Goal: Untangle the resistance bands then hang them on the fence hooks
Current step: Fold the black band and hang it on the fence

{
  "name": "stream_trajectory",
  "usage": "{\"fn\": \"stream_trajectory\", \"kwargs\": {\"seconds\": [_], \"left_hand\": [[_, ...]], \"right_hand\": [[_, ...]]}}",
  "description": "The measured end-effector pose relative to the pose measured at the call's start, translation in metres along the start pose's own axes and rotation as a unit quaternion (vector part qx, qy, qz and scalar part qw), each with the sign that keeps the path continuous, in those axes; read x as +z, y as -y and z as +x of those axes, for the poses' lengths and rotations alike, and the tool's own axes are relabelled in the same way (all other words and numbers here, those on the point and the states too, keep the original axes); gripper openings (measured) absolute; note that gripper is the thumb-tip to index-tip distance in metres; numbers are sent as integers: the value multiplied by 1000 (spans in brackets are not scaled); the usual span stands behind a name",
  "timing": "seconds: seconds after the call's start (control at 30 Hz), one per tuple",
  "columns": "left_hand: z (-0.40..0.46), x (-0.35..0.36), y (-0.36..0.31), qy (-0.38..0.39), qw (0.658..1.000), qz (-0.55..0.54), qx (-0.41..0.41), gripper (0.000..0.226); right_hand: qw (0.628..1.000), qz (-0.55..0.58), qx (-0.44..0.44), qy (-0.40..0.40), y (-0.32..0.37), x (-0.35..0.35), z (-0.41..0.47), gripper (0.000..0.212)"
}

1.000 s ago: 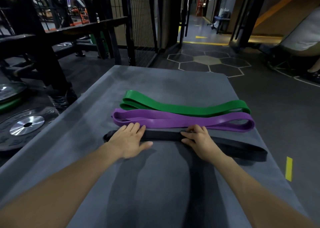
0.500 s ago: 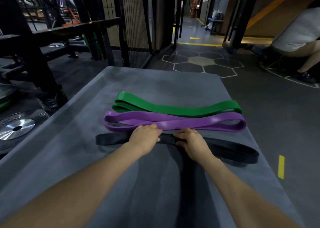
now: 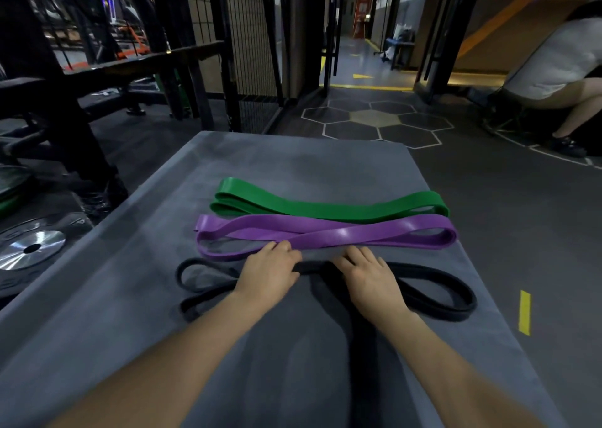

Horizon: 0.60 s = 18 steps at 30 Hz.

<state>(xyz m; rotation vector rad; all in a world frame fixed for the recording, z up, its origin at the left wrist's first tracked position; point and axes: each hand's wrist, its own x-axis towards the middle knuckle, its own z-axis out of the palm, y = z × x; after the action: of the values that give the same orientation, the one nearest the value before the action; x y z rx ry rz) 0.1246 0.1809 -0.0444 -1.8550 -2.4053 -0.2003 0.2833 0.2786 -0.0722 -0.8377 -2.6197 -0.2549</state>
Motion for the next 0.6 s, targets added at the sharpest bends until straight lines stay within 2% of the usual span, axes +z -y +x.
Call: {"fn": "stream_trajectory", "kwargs": {"seconds": [0.1,0.2,0.3,0.4,0.47,0.6], "left_hand": [[-1,-2,0,-21,998,-56,-31,23],[-7,-16,3,-78,987,-122,-75,23],[-16,-53,13,-176,958,-201,-105,17],[-34,-98,27,-285,907,-280,-136,16],[-50,-127,39,-334,886,-290,-142,17],[-92,-186,68,-377,873,-262,-163,15]], "right_hand": [[999,4,32,18,3,-7,-2,19],[996,67,59,16,8,-28,5,17],[987,137,72,-29,20,-67,20,20],[970,218,53,-97,50,-108,38,17],[958,252,46,-133,75,-133,50,14],[940,285,26,-187,130,-175,69,17]]}}
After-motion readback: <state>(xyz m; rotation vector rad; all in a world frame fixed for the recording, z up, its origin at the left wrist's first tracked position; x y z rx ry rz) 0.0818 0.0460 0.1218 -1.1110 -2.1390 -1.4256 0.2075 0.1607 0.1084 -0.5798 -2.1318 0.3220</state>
